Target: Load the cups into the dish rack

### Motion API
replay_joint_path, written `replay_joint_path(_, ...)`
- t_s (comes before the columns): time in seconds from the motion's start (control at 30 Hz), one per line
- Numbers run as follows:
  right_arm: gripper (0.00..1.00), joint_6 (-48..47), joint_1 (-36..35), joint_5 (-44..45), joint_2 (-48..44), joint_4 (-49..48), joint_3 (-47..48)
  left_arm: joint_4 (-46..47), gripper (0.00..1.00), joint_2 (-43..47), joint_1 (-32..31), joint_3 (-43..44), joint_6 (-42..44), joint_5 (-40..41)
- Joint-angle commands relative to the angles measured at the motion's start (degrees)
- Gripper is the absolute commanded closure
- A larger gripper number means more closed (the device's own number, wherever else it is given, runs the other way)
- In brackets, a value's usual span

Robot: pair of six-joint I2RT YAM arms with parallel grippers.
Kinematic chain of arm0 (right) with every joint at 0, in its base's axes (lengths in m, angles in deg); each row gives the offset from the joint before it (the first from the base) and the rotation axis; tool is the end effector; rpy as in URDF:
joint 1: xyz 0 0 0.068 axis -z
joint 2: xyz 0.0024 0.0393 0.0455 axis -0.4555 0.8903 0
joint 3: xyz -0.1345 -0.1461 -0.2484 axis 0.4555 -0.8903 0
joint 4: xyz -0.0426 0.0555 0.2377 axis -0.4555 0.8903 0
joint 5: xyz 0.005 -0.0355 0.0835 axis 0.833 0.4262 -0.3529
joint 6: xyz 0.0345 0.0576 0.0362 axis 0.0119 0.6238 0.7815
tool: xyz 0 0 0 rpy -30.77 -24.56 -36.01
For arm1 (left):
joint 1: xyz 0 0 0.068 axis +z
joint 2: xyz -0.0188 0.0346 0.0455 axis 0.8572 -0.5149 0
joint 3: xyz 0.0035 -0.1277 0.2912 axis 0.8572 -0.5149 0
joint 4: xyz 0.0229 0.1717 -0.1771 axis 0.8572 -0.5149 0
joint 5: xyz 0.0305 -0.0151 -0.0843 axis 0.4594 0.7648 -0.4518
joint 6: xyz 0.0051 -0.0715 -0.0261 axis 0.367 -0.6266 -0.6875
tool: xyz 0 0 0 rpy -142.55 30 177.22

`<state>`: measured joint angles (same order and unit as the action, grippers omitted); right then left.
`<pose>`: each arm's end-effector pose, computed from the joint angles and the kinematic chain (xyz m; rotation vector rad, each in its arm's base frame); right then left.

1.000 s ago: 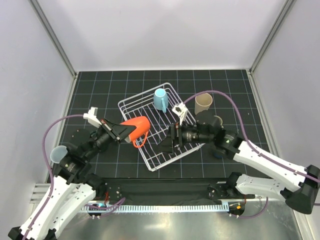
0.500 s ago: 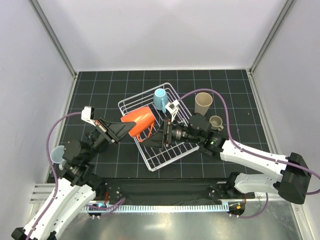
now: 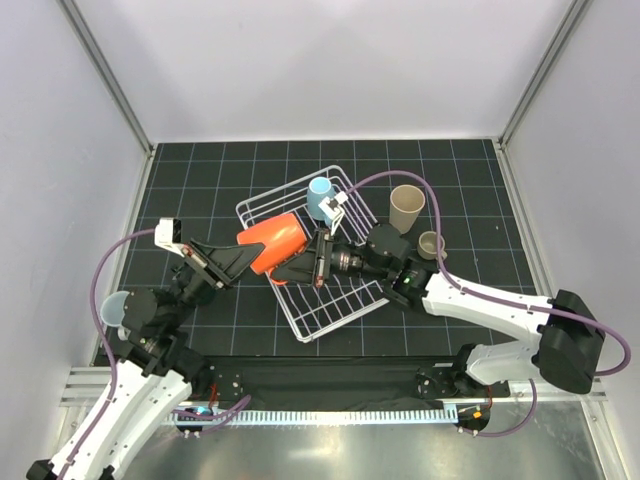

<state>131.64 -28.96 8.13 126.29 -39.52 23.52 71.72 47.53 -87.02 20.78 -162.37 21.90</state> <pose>0.1426 0.2613 0.3844 -0.4433 1.7400 1.8214 0.0618 -0.0551 0.3663 -0.3140 1.3698 -1.8059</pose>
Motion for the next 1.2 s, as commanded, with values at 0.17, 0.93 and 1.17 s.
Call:
replay_joint_path(0.17, 0.96, -11.02, 1.20, 10.98, 0.66, 10.70, 7.75, -25.69, 0.15, 7.40, -0.47, 8.74, 10.22, 7.83)
replay_joint_path(0.93, 0.96, -46.28, 3.22, 49.23, 36.77, 45.36, 42.48, -70.82, 0.26, 3.72, -0.47, 20.29, 16.13, 30.35)
replay_joint_path(1.17, 0.96, -48.11, 5.43, 48.09, 40.21, 41.24, 41.25, -70.56, 0.27, 1.52, -0.47, 20.99, 17.62, 30.70)
